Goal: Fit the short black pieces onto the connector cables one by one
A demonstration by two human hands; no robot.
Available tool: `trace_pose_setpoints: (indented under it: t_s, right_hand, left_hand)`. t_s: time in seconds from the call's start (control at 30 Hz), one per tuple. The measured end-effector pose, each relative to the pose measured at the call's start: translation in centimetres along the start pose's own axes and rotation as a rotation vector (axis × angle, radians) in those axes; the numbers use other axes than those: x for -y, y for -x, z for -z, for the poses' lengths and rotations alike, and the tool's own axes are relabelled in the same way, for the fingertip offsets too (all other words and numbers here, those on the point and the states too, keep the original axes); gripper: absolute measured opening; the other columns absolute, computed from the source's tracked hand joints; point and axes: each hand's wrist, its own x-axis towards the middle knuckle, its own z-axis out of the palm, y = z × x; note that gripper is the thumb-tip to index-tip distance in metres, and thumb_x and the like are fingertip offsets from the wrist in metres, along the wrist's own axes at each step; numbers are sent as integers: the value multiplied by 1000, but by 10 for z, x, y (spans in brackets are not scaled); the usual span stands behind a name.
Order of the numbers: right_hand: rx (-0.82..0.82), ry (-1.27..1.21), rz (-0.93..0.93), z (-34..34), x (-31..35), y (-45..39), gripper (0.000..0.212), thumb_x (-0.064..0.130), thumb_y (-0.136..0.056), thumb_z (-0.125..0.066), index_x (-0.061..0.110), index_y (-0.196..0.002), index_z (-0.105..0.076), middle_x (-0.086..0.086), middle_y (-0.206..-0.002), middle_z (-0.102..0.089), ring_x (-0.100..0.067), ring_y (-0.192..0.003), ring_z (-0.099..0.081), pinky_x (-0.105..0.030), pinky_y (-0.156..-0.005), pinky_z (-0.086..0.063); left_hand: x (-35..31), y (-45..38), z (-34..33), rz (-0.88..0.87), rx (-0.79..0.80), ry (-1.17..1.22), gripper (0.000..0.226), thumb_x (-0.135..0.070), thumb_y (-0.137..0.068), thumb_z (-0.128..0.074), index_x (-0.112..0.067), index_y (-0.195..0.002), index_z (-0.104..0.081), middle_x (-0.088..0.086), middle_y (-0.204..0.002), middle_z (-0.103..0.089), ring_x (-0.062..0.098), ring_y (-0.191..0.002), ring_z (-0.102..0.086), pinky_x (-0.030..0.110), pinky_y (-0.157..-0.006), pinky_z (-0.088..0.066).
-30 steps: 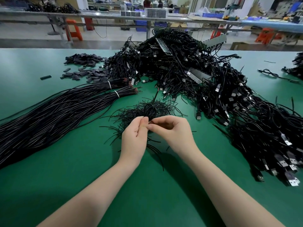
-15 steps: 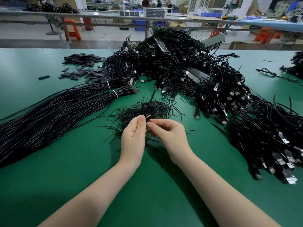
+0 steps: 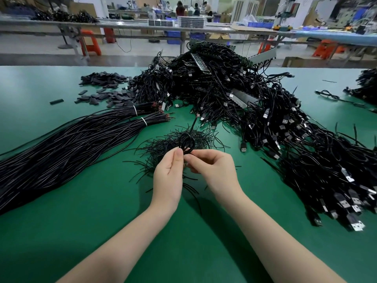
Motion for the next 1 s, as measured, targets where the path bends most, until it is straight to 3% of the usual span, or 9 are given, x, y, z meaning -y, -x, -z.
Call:
trace_pose_setpoints:
  t_s: [0.13,0.2,0.27,0.37,0.43,0.57,0.8,0.93,1.0]
  right_hand:
    - [-27,-24,15,-3,1,4,5,13,-80,-78,15,-83,-76,1,-74,-74,-6,-68,-66,-20,-67,-53]
    - [-53,65,72,0,-1,3,4,13,-80,-77,17,-79,-76,4,-68,-72,-7,-64,-63,-23,-65,-53]
    - [-57,108,84,6,-3,1,6,13,-81,-77,17,-77,-75,6,-64,-69,-8,-62,-60,-25,-64,-53]
    - [-40,69,57,13,-5,0,9,11,-81,-76,17,-74,-73,4,-62,-67,-10,-60,-58,-23,-62,-50]
    - [-36,59,56,16,-8,0,14,10,-82,-75,18,-71,-72,3,-59,-66,-9,-58,-56,-22,-59,-48]
    - [-28,249,149,14,-14,0,19,7,-83,-70,15,-66,-69,5,-54,-59,-5,-54,-47,-20,-53,-41]
    - [50,190,95,11,-7,1,11,16,-82,-76,21,-73,-74,10,-63,-69,-1,-57,-55,-18,-59,-45]
    - [42,292,207,12,-4,2,20,13,-83,-75,26,-70,-67,12,-62,-65,1,-56,-51,-12,-58,-40]
    - [41,373,311,13,-3,3,26,10,-84,-73,30,-70,-63,12,-68,-64,-1,-62,-53,-13,-62,-42]
  left_hand:
    - [3,0,0,-12,17,18,29,-36,-103,-41,-22,-95,-65,3,-77,-51,11,-66,-44,46,-83,-46]
    - [2,0,1,-91,77,-95,34,-34,-105,-40,-40,-77,-60,-10,-62,-47,0,-61,-46,25,-61,-42]
    - [3,-1,4,-164,99,-268,35,-30,-104,-42,-42,-74,-56,-22,-66,-55,-2,-67,-52,16,-63,-41]
    - [4,-5,6,-191,84,-337,13,-29,-98,-55,-33,-103,-67,-17,-91,-69,2,-86,-65,22,-80,-52]
    - [3,-6,7,-153,97,-310,22,-34,-92,-64,-27,-112,-69,-13,-92,-72,3,-88,-69,22,-80,-55]
    - [-6,-8,10,-176,103,-395,21,-56,-77,-67,-36,-81,-68,-19,-76,-70,1,-68,-65,14,-61,-51]
    - [-11,-13,14,-254,112,-581,45,-32,-95,-59,-16,-58,-37,-15,-48,-47,9,-44,-35,20,-44,-29]
    - [-19,-17,19,-174,155,-481,41,-28,-93,-63,-7,-60,-50,-8,-52,-62,1,-46,-55,12,-49,-39]
    - [-21,-19,19,-37,180,-310,37,-27,-92,-66,-7,-61,-58,4,-57,-66,11,-51,-64,21,-52,-50]
